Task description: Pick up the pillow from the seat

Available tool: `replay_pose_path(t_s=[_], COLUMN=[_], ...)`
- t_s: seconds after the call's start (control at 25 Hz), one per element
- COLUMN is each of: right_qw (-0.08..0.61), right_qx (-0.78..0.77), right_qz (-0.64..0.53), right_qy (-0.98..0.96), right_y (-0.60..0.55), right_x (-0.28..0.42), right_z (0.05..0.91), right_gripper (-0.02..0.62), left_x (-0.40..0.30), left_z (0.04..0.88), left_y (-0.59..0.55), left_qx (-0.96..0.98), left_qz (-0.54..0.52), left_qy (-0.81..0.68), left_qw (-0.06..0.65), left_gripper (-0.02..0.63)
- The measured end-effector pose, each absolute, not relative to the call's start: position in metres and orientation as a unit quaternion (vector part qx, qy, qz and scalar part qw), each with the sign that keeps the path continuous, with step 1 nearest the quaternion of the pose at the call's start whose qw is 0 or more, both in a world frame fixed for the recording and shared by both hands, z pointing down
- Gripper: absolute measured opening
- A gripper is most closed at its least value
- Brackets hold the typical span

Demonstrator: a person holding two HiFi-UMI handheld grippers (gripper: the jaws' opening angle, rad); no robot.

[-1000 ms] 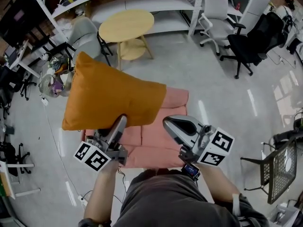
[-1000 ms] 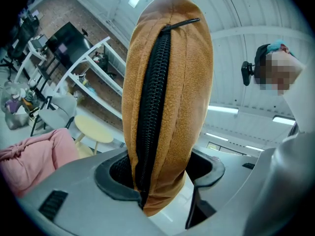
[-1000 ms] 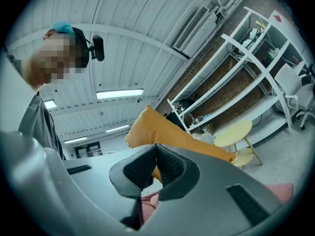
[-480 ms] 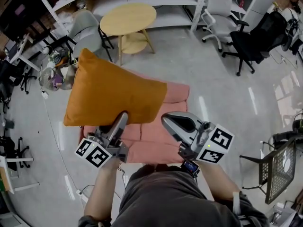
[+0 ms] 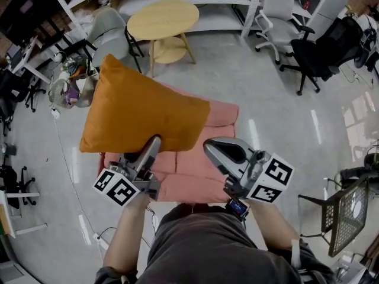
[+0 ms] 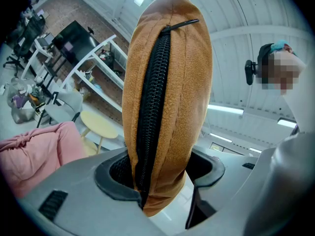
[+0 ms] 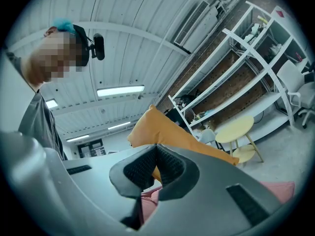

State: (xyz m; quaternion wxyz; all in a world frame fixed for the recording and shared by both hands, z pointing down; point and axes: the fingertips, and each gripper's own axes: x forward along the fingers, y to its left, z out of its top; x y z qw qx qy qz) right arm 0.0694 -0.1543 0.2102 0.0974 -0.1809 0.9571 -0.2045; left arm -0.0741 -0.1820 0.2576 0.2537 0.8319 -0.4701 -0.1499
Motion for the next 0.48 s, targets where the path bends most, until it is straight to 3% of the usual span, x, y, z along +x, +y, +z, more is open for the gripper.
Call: replay_pose_path(t_s=[0.48], right_qw=[0.091], right_qx=[-0.177], right_qz=[-0.208], right_qy=[0.958], right_y=[-0.1552], right_x=[0.0661], right_z=[0.2097], right_gripper=[0.015], left_x=[-0.0729], left_z=[0.2571], left_y=[-0.185], left_qx=[0.832], left_qz=[-0.15], left_qy=[-0.467], left_qw=[0.259], left_gripper=[0.284])
